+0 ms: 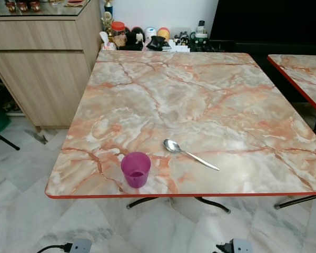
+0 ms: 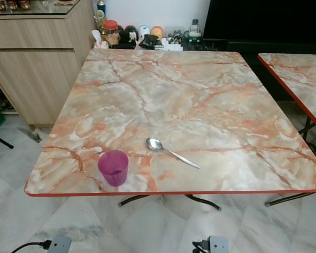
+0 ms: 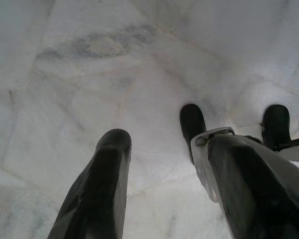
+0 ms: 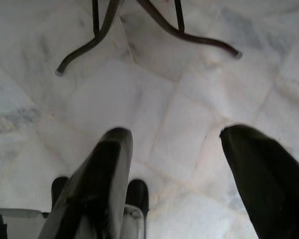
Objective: Setting the table
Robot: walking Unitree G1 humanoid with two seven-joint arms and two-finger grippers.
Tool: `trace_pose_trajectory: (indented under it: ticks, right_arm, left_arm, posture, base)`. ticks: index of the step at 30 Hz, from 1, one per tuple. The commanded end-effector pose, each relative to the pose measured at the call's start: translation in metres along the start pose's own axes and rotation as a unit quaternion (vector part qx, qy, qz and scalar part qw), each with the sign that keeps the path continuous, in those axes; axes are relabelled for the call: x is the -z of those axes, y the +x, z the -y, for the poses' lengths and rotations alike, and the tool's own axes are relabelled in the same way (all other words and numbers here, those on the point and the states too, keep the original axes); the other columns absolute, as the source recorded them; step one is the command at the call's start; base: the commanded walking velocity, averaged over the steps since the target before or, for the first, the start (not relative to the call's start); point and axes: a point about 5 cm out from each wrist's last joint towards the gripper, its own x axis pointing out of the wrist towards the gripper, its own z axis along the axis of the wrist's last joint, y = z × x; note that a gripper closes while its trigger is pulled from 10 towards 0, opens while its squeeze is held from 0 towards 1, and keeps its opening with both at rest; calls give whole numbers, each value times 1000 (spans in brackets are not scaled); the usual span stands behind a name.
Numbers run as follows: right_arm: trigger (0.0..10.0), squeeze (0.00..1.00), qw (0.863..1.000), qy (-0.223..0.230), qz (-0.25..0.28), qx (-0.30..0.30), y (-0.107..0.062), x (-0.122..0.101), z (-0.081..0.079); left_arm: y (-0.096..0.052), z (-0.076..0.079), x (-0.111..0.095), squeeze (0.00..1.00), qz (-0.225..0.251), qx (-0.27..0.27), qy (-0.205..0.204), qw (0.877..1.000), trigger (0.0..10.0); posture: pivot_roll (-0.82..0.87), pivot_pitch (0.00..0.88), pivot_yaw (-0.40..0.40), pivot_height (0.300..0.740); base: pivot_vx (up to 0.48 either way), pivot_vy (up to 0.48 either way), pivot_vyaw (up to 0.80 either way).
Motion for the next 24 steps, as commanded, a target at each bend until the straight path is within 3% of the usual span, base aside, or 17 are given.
trace_pose_trajectory:
  ticks: [1, 7, 11, 20, 24]
  right_arm:
    - [10000, 0, 1000, -14, 21, -10, 1, -8, -2]
    - [10000, 0, 992, -63, 98, -39, 2, -29, -11]
    - [10000, 0, 989, -34, 141, -35, -4, -31, -8]
    - [10000, 0, 972, -38, 229, -38, -29, -33, -10]
    - [10000, 0, 944, -42, 324, -35, -52, -70, -9]
  left_arm:
    - [-1, 0, 6, 0, -11, -2, -1, 1000, 10000]
    - [-1, 3, 7, 0, -12, 4, 0, 1000, 10000]
    - [-1, 5, 8, 0, -11, 5, 2, 1000, 10000]
    - [-1, 5, 10, 0, -14, 8, 10, 1000, 10000]
    - [-1, 4, 7, 0, -11, 7, 13, 1000, 10000]
  posture:
    - [-21, 124, -41, 740]
    - [-23, 126, -56, 740]
    - [-23, 126, -58, 740]
    - [-45, 122, -58, 740]
    - [-46, 114, -58, 740]
  base:
    - [0, 0, 0]
    - [0, 0, 0]
    - [0, 0, 0]
    - [0, 0, 0]
    - [0, 0, 0]
